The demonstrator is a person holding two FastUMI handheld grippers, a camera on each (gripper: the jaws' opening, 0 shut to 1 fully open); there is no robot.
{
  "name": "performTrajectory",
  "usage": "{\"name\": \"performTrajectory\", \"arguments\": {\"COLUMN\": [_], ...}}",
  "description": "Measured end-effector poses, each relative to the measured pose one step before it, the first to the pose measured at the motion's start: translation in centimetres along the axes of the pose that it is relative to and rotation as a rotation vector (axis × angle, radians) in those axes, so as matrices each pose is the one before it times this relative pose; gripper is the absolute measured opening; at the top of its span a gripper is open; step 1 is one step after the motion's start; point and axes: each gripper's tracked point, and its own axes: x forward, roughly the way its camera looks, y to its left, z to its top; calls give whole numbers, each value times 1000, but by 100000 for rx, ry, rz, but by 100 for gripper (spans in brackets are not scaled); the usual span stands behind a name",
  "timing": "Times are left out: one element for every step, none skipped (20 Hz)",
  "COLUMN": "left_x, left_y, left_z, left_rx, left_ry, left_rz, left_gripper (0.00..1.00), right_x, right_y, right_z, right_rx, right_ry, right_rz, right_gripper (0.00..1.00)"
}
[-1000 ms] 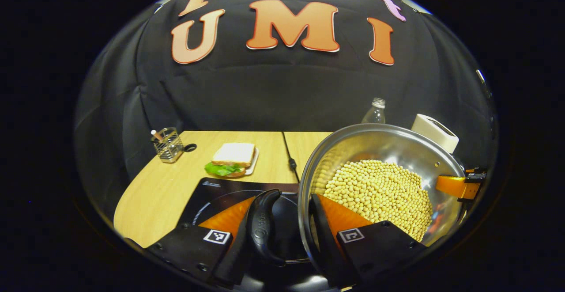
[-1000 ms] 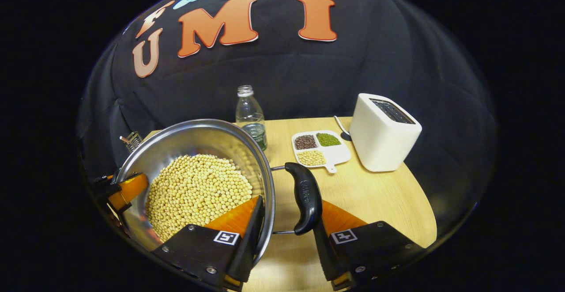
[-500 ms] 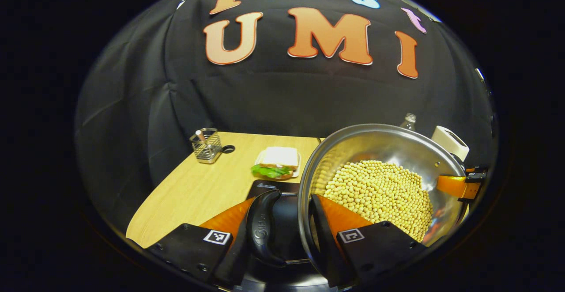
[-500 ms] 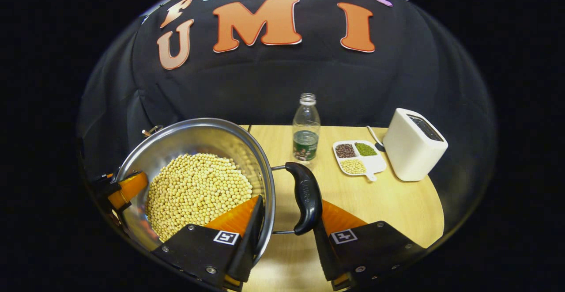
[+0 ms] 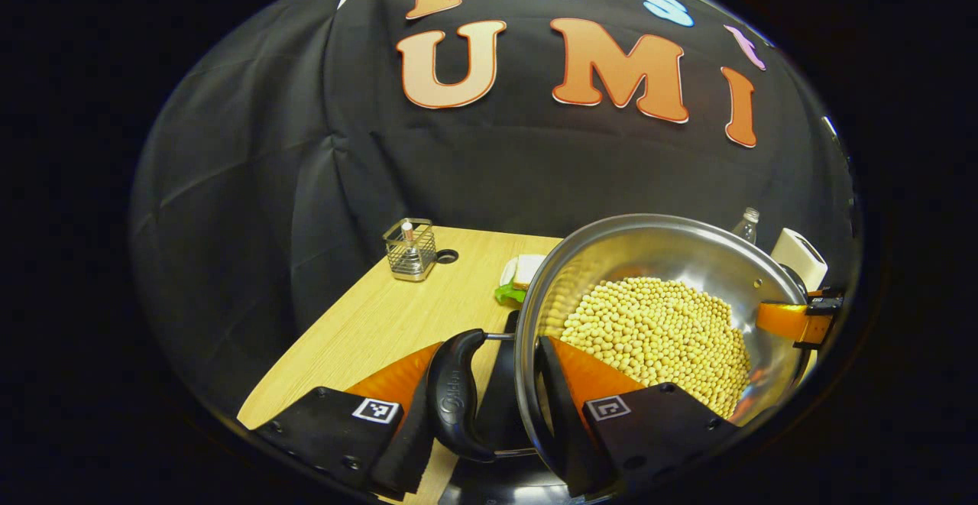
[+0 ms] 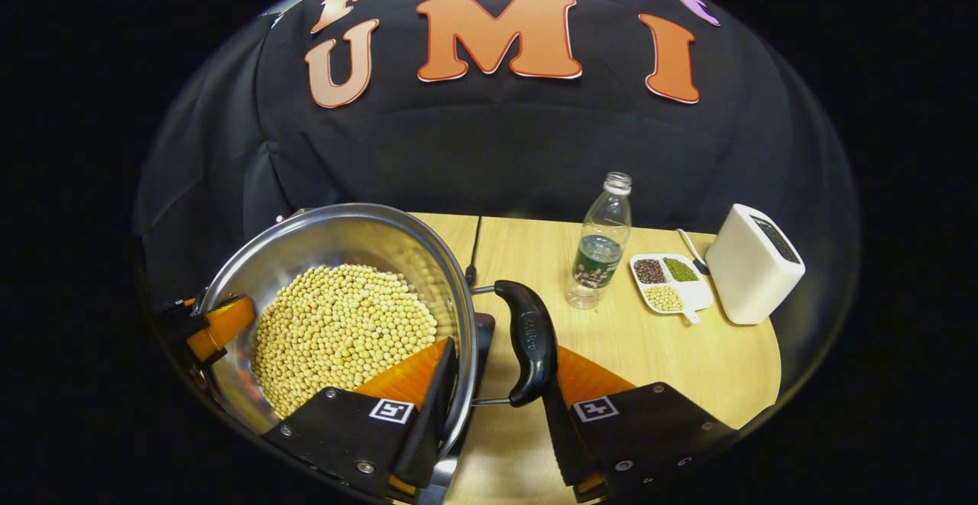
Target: First push the handle of the pot to place it horizontally, then grasp the pot with both hands and set it on the induction cooktop.
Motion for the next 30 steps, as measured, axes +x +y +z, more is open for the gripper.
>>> {"name": "performTrajectory", "arguments": {"left_x": [139,205,34,177,365,211,132,103,186,191,157,79,294,181,72,89,175,209,91,186,155,164,145,155,142,145,124,165,197,106], "left_y": [447,381,219,42,-8,-125,-82,-94,-106,-166,127,-29,43,-181,242,-41,-18,-58,109,-75,-22,-72,-12,-81,27,-25,-83,16,-6,-9], "left_z": [-163,-157,-97,-23,-200,-128,-182,-14,-149,-103,-244,-182,-184,-212,-241,-211,-181,-203,-208,-46,-204,-136,-176,-38,-115,0,-275,-56,-129,-70], "left_rx": [109,60,16,-165,-106,-108,4,-33,-89,223,-17,-177,-247,-209,-668,-279,-26,-105,22,-40,106,67,305,-306,-14,-249,125,-39,89,-44], "left_ry": [454,48,351,160,632,262,489,407,454,208,482,167,235,77,104,126,68,358,247,200,80,156,211,193,66,107,-117,81,-51,317], "left_rz": [619,341,101,-143,-248,-290,-267,-223,-141,-89,-44,-121,-56,41,305,164,137,58,133,78,202,-16,55,-112,-69,-71,28,94,66,42], "left_gripper": [74,71,74,71,74,74,74,75,75,75,74,75,75,75,75,75,75,75,75,75,75,72,75,72,72,72,72,75,75,75], "right_x": [101,46,137,143,48,-354,-144,-94,-148,-148,32,-139,-22,-85,-114,-184,-75,-135,-115,1,-127,7,-126,-78,177,68,197,-217,-108,-165], "right_y": [-78,-120,-32,86,1,-87,-76,9,-89,-28,127,35,55,-168,-168,-340,-64,-118,-38,1,99,32,-5,-12,196,-136,228,-205,-15,-148], "right_z": [19,-210,65,77,76,21,39,-129,-37,-64,-31,-11,51,160,180,397,197,-55,15,-41,-155,-181,127,8,48,-302,-47,70,41,77], "right_rx": [4,-78,112,154,172,216,545,615,101,419,-94,346,-251,99,-189,251,-113,-86,141,180,206,51,-7,-158,36,-385,292,-363,607,86], "right_ry": [576,235,288,253,266,273,109,62,385,439,304,218,137,81,299,193,-57,363,226,273,-199,241,16,310,-117,147,-92,165,237,510], "right_rz": [327,76,-30,-198,-280,-301,-209,-52,-104,-259,-151,-105,-52,-139,-35,44,-35,-88,-28,-24,11,-265,-189,-217,-142,-198,-170,-6,4,213], "right_gripper": [61,61,61,61,61,61,61,61,61,61,61,61,61,61,61,61,61,61,61,57,61,61,61,61,61,61,61,61,61,61]}}
